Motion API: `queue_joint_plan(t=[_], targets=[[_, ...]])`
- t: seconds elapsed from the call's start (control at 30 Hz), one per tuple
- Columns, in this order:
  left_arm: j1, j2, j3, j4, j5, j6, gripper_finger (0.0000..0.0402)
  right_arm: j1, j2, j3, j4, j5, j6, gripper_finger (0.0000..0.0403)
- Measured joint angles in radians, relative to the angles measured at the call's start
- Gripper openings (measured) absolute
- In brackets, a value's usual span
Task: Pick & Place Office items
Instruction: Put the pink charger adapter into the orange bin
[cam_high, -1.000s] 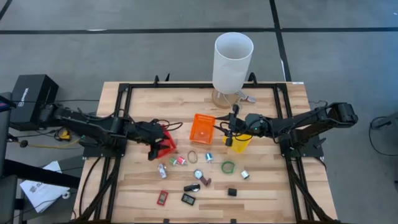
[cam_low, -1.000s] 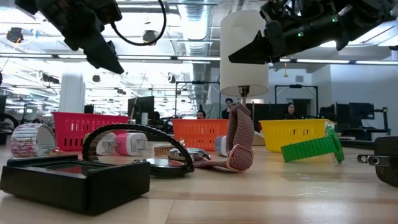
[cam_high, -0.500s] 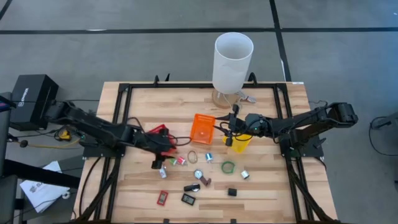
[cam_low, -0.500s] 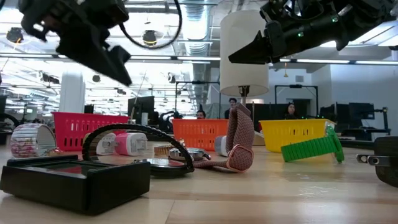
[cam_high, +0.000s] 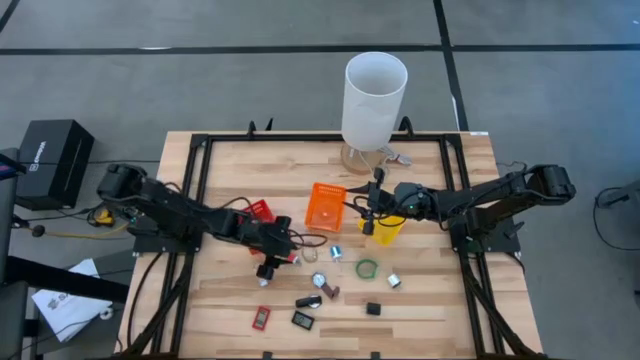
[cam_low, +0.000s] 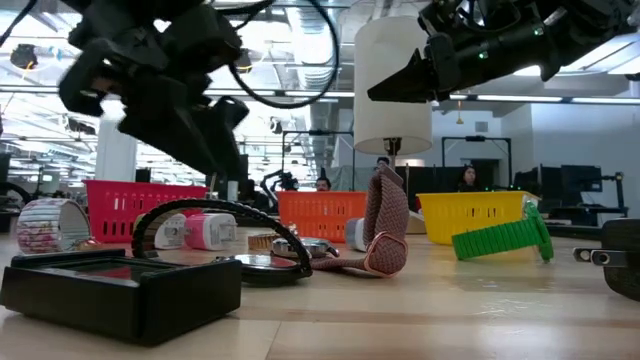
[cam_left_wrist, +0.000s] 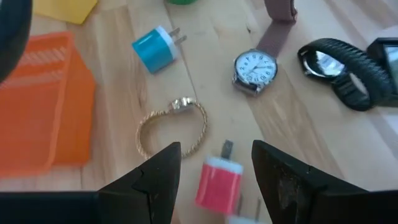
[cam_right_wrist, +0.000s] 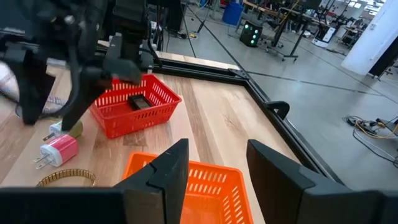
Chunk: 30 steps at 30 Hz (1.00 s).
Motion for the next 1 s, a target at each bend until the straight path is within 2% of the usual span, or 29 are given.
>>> queue_joint_plan(t=[0.43,0.87,1.0], targets=[[0.0,0.149,0.033,-0.006,0.06,0.039,0.0191,0.0,0.0,0.0,-0.023,0.0,0.0,0.0154],[0.003,0.165,0.021,-0.036,0.033,0.044,0.019,0.0,0.0,0.0,-0.021,0.0,0.0,0.0154],[0.003,0.165,0.021,-0.036,0.027,0.043,0.0175,0.0,0.0,0.0,-0.021,0.0,0.0,0.0154]])
